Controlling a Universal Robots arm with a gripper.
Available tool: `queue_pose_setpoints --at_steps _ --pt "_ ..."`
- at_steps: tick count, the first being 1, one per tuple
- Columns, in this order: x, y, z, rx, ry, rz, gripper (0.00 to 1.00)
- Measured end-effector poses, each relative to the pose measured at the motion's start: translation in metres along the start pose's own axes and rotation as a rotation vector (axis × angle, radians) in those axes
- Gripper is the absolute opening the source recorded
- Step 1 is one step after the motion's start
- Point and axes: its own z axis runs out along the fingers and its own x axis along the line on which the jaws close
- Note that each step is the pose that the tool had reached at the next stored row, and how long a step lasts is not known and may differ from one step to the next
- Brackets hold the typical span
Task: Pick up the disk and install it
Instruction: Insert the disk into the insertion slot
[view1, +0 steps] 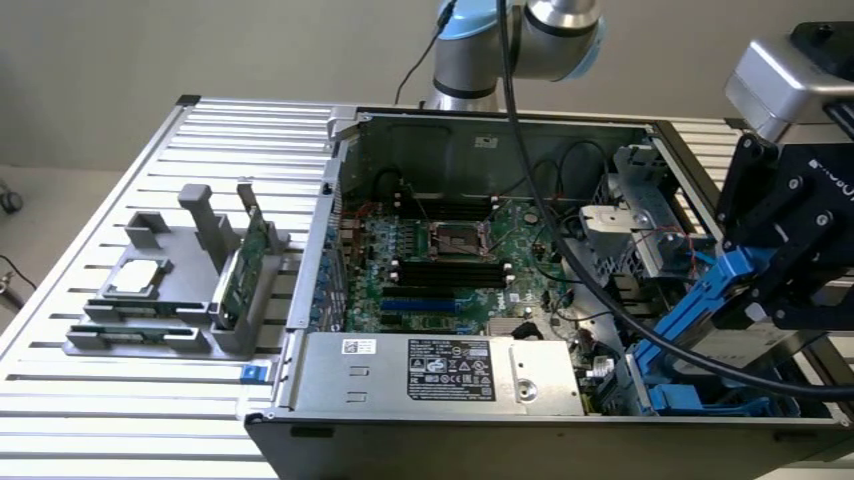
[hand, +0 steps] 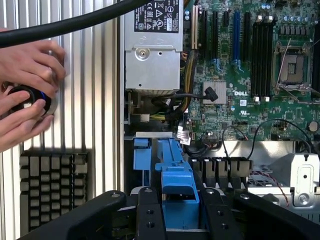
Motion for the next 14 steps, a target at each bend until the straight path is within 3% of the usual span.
queue_pose_setpoints --at_steps 9,14 --pt "0.0001 -0.0001 0.0038 -0.0051 -0.0029 0.0 0.33" --pt "0.0002 -0.0003 0.0078 -0.0119 -0.0033 0.0 0.33"
